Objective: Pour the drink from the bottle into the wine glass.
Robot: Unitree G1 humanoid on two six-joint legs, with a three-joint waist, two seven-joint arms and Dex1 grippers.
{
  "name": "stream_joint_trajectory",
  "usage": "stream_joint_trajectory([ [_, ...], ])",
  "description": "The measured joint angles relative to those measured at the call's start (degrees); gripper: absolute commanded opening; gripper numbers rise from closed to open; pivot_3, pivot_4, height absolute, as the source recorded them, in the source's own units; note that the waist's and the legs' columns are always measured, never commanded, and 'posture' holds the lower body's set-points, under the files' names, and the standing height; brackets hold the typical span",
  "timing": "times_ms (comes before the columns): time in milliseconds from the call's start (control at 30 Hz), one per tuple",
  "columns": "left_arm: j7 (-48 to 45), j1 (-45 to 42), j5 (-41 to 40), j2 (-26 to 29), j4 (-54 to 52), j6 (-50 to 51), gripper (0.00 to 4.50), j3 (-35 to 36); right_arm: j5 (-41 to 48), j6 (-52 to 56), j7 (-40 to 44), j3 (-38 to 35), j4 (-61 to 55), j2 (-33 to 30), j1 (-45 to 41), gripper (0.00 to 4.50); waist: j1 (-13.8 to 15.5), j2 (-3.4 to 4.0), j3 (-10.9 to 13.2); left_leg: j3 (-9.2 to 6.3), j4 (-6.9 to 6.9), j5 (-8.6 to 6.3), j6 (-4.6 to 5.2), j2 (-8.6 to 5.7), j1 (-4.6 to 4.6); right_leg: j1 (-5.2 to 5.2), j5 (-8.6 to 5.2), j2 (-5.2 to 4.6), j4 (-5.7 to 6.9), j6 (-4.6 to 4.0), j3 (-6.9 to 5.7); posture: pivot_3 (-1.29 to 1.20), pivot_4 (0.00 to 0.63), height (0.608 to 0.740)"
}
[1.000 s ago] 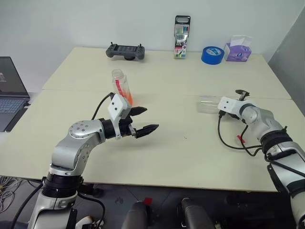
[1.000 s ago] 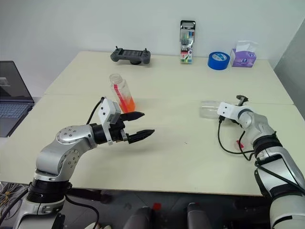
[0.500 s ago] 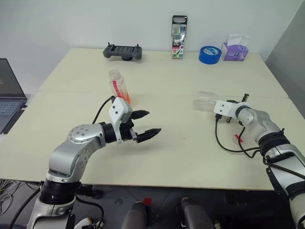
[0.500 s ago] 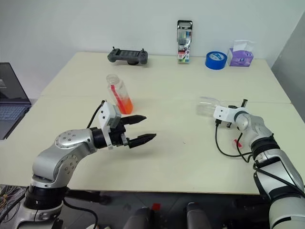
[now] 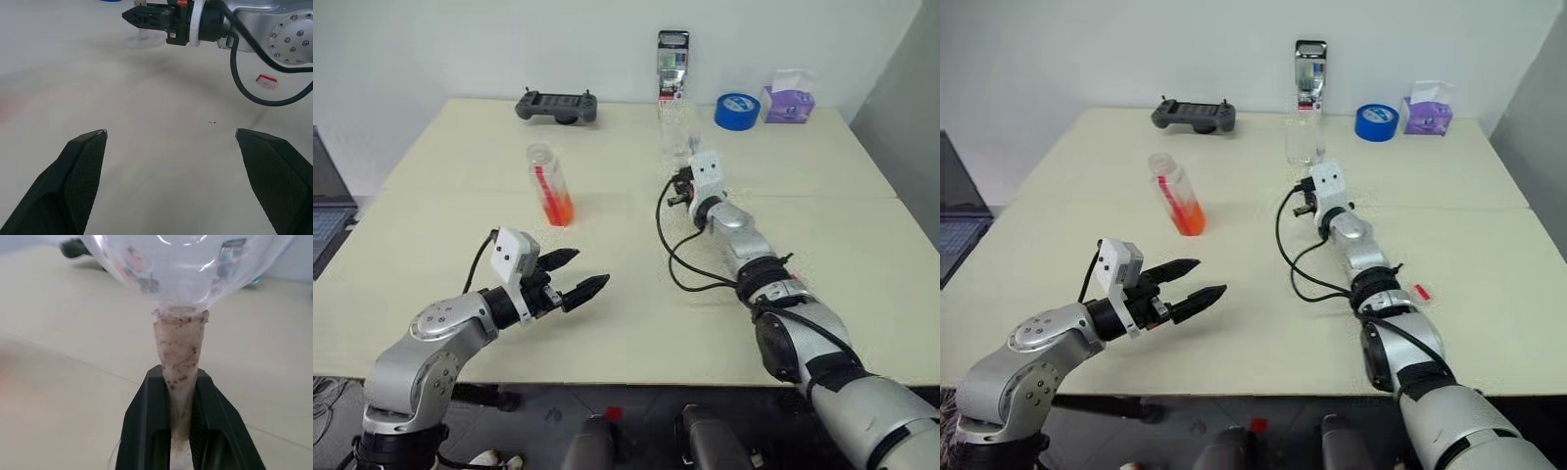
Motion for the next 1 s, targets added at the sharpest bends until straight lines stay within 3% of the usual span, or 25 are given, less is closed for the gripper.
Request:
stream_joint_trajectory([
  [267, 2.5, 4.0, -2.7, 0.3, -4.9, 1.2, 4.50, 0.7, 0.2, -0.2, -1.0, 0.7, 0.0, 1.0, 4.8, 0.16, 1.0, 0.01, -0.1, 0.14, 0.04, 0.00, 0.00, -0.16, 0.04, 0.03, 0.00, -0.14, 0.01, 0.00, -0.02, 0.00, 0.150, 0.740],
  [600, 1.9, 2.6, -3.6, 2.6, -4.3, 1.3, 4.50, 0.7, -4.5, -0.1, -6.4, 7.3, -15.5, 0.9, 17.6, 0.16, 1.5, 0.02, -0.5, 0.04, 0.04, 0.00, 0.00, -0.19, 0.06, 0.18, -0.04, -0.14, -0.03, -0.02, -0.08, 0.00, 0.150, 0.740],
  [833, 0.9, 2.4, -3.6, 2.7, -4.1, 1.2, 4.50, 0.7, -4.7, 7.8, -6.6, 9.6, -29.6, 0.0, 25.5, 0.16, 1.5, 0.02, -0.9, 0.00, 0.01, 0.00, 0.00, -0.19, 0.14, 0.21, -0.07, -0.14, -0.04, -0.05, -0.08, 0.00, 0.150, 0.740],
  [1000, 1.3, 3.7, -3.4, 2.5, -3.9, 0.6, 4.50, 0.9, -4.5, 3.5, -5.9, 9.6, -27.9, 0.3, 25.2, 0.16, 1.3, 0.02, -1.0, 0.10, -0.03, 0.00, 0.01, -0.15, 0.21, 0.21, -0.08, -0.09, -0.04, -0.06, -0.07, 0.00, 0.150, 0.740],
])
